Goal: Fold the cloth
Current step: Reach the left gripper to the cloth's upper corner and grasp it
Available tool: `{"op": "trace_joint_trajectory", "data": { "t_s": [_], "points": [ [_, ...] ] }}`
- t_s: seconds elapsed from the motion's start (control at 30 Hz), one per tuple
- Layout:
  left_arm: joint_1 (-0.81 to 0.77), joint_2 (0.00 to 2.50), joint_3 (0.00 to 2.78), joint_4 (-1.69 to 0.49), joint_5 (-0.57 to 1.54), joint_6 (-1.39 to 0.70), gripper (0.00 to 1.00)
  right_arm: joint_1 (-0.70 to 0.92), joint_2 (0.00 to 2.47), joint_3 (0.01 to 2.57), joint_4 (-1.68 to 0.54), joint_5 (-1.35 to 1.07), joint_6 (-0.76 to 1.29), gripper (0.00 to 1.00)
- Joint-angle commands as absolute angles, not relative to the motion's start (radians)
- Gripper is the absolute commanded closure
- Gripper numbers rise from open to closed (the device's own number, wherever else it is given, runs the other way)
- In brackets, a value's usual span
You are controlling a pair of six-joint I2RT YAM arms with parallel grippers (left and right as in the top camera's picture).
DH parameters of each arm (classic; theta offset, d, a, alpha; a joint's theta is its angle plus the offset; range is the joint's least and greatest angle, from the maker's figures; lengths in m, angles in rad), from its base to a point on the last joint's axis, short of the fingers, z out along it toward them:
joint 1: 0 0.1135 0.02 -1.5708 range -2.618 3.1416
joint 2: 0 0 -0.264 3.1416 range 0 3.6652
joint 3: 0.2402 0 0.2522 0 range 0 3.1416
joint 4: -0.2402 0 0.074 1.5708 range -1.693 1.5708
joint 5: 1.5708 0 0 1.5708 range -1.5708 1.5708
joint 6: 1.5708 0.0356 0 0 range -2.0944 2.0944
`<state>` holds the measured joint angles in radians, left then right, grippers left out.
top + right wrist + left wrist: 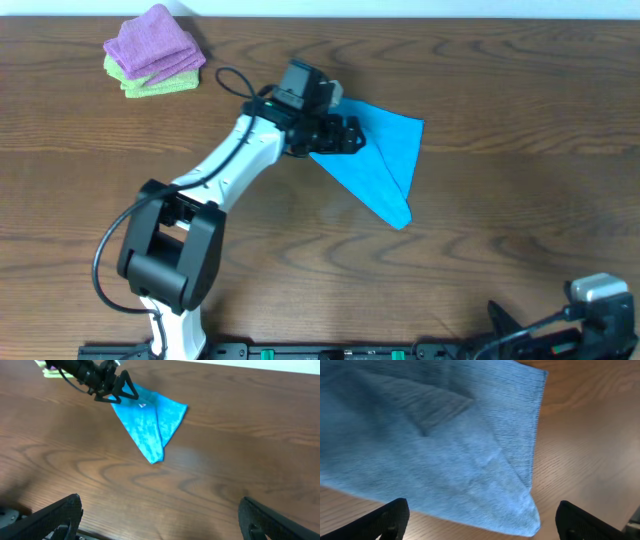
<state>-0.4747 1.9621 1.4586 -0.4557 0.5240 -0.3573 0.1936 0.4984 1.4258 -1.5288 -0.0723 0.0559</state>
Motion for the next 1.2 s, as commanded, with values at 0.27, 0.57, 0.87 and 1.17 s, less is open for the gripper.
{"op": "trace_joint_trajectory", "data": {
  "t_s": [0.27,0.57,0.87,1.17],
  "points": [
    [-0.519,2.057,1.493,-0.335,0.46,-0.637,0.09,0.192,0.508,1.394,-1.507,0.054,-0.033,0.01],
    [-0.519,2.117,1.552,-0.343,0.437,-0.643,0.09,0.192,0.508,1.394,-1.485,0.053,-0.054,0.01],
    [-0.517,2.138,1.563,-0.351,0.405,-0.624,0.1,0.192,0.508,1.394,-1.488,0.051,-0.038,0.01],
    [-0.51,2.138,1.563,-0.333,0.29,-0.612,0.09,0.192,0.508,1.394,-1.477,0.049,-0.038,0.01]
  ]
}}
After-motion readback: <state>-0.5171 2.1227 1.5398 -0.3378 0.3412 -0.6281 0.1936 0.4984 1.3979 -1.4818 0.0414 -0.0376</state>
